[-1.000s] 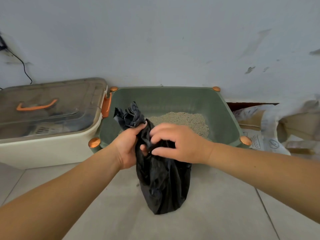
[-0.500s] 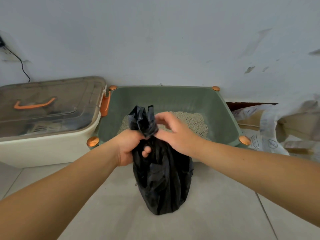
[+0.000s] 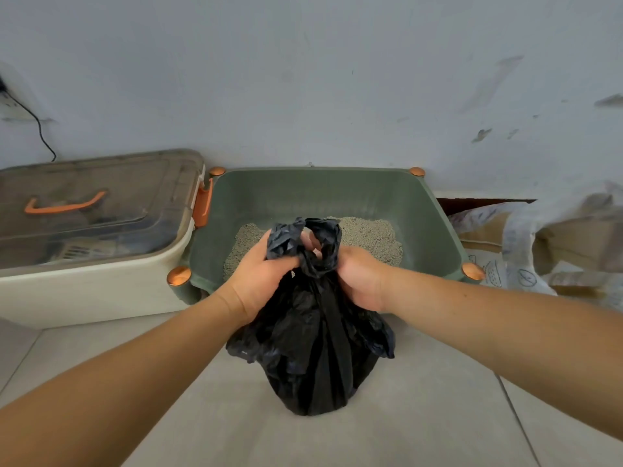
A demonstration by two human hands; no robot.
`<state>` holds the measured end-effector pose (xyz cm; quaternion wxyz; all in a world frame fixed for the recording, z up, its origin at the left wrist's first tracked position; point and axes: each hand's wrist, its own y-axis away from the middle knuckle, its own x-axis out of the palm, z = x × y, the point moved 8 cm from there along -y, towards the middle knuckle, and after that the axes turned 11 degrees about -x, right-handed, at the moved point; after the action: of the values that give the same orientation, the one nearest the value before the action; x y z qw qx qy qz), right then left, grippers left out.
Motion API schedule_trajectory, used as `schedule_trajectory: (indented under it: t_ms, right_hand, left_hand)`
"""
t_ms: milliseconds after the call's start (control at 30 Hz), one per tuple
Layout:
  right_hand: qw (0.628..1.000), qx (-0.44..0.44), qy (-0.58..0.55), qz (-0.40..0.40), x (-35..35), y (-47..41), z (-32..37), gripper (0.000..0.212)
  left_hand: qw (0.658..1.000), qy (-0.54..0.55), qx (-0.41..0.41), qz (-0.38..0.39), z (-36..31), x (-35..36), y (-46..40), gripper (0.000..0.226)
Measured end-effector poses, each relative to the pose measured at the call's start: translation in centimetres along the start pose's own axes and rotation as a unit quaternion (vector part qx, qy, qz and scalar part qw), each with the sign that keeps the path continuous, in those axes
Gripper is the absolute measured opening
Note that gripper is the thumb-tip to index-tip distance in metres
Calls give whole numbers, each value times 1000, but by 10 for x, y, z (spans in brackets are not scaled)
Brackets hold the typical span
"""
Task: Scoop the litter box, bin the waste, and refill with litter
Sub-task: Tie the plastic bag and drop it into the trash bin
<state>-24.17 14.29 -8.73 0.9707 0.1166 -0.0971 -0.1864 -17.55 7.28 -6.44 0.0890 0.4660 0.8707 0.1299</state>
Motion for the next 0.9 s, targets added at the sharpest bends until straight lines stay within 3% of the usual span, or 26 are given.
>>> schedule_trajectory:
  t_ms: [100, 200, 333, 433, 567, 667, 767, 900]
  right_hand:
    - [997, 49, -50, -26, -2, -5, -12, 66]
    - [992, 99, -65, -51, -6, -7, -28, 67]
    - [987, 121, -38, -103, -19, -4, -34, 28]
    - [978, 107, -32, -179, -44, 0, -28, 20]
    - [955, 89, 44, -280, -80, 8, -28, 29]
    - [934, 99, 137, -316, -106, 7, -33, 29]
    - [898, 97, 173, -393, -135, 11, -25, 17]
    - [881, 96, 188, -423, -150, 12, -23, 25]
  left_hand:
    - [987, 143, -50, 44, 5, 14, 2, 16]
    - [971, 211, -87, 77, 5, 24, 3, 31]
    - [962, 228, -133, 75, 11, 24, 7, 41]
    - [957, 231, -176, 20, 25, 8, 6, 36]
    - [953, 145, -234, -123, 50, -24, 9, 31]
    - [951, 94, -229, -184, 62, -39, 7, 26]
    - [936, 76, -231, -253, 70, -59, 5, 23]
    - [934, 96, -267, -218, 81, -47, 4, 22]
